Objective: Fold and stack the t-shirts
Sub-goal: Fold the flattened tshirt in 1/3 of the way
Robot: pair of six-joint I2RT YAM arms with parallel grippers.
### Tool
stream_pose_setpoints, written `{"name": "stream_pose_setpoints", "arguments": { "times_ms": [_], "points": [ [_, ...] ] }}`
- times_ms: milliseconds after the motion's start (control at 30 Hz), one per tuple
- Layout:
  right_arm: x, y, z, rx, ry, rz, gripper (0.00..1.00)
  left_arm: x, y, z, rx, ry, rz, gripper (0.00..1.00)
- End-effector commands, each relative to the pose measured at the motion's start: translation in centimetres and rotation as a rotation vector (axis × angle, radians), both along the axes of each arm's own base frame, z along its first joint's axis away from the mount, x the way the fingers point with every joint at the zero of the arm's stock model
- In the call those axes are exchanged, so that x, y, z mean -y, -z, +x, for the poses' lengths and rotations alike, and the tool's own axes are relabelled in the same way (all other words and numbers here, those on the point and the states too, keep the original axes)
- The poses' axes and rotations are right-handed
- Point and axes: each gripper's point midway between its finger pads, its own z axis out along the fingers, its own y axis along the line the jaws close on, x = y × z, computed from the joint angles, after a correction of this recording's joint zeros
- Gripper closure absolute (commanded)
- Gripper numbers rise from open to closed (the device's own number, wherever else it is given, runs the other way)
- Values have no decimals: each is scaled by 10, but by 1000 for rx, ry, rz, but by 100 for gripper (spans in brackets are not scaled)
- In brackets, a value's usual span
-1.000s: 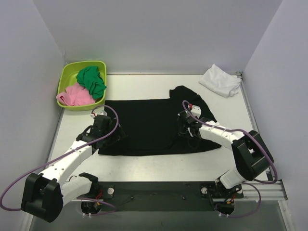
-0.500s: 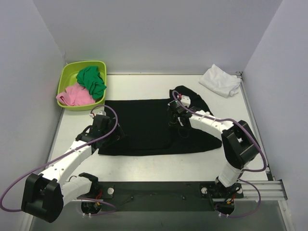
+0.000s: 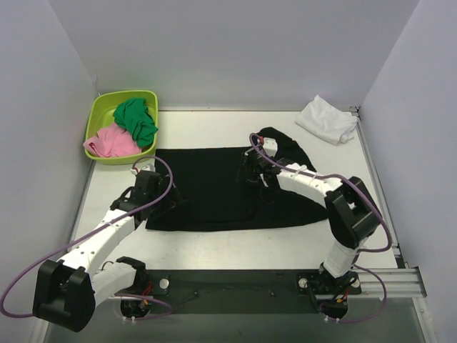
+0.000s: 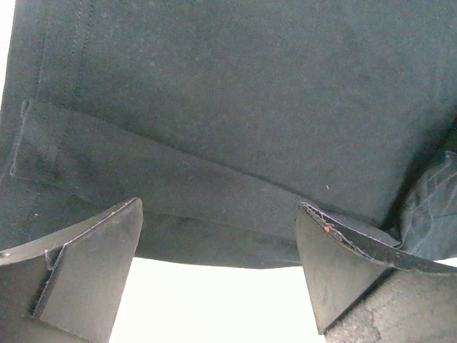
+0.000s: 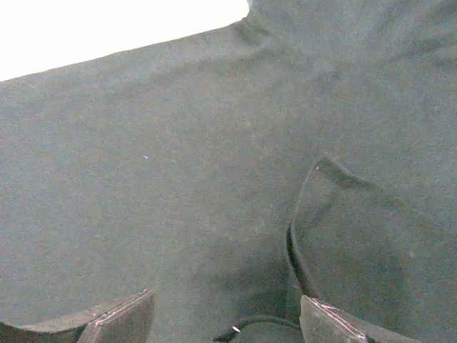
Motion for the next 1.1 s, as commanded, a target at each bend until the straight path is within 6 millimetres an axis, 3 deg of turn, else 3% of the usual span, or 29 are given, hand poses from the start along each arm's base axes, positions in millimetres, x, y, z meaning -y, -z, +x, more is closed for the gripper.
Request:
{"name": "stream_pose_setpoints", "arguments": {
  "times_ms": [0,33,133,267,367,433,667,800,1067],
  "points": [
    [8,-57,6,183,9,1,16,0,-9,2,32,15,-9,2],
    [11,-70,3,214,9,10,15,0,-9,1,32,17,-9,2],
    [19,-79,-10,232,1,-2,10,-1,-10,0,36,16,-11,3],
    [20,-75,-35,186,-52,-6,9,-2,-11,-2,36,12,-11,2],
    [0,-66,-57,135,-140,58,7,-4,-12,-1,41,8,-12,3],
    [-28,-58,-76,69,-240,125,6,-5,-12,-1,39,3,-11,3],
    [-99,-60,-113,11,-409,186,6,-10,-2,2,14,-24,-3,3],
    [-119,-56,-128,-18,-445,208,6,-10,5,-4,-7,-29,-7,2],
    [-136,-37,-148,-68,-477,227,6,-22,11,-20,4,-97,-9,2]
  ]
}}
